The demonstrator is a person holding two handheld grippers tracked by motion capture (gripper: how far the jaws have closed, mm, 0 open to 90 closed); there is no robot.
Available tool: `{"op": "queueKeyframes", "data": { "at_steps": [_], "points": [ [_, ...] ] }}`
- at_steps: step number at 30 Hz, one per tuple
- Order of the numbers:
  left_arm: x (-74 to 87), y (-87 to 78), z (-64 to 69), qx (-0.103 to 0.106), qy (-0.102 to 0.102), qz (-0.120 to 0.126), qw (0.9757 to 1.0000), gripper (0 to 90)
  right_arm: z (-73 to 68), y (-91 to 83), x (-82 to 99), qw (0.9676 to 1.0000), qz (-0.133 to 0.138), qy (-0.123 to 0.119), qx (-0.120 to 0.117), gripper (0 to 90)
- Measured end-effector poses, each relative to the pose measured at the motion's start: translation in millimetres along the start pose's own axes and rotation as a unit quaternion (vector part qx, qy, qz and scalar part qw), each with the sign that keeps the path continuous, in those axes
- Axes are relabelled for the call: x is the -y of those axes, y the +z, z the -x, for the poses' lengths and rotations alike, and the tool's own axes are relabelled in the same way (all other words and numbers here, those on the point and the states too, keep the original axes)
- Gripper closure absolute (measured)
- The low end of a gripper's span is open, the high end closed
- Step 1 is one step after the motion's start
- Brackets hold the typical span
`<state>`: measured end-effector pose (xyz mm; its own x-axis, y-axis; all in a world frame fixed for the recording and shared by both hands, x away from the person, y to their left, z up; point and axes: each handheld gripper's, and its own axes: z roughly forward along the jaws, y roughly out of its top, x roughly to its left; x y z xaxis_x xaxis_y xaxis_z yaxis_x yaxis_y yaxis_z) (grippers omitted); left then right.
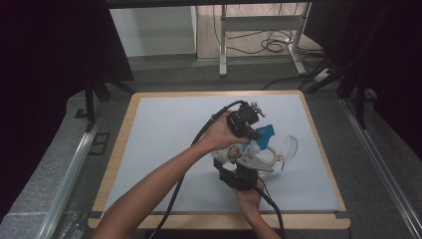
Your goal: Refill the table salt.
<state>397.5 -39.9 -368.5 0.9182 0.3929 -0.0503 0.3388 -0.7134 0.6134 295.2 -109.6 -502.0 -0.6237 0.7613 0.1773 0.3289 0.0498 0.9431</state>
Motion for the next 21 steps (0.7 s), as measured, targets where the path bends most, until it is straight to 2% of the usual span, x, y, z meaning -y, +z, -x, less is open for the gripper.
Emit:
{"op": "queueKeyframes", "data": {
  "at_steps": [5, 21],
  "points": [
    [-0.4, -0.5, -0.1, -0.002, -0.001, 0.0, 1.0, 90.0, -0.4, 0.2, -0.6, 1.0, 0.003, -0.001, 0.001, 48.6],
    [2.3, -2.0, -5.7, 0.014, 0.001, -0.001, 0.9999, 90.0, -2.8, 1.2, -0.3, 1.0, -0.003, 0.0, -0.002, 48.9]
  ]
}}
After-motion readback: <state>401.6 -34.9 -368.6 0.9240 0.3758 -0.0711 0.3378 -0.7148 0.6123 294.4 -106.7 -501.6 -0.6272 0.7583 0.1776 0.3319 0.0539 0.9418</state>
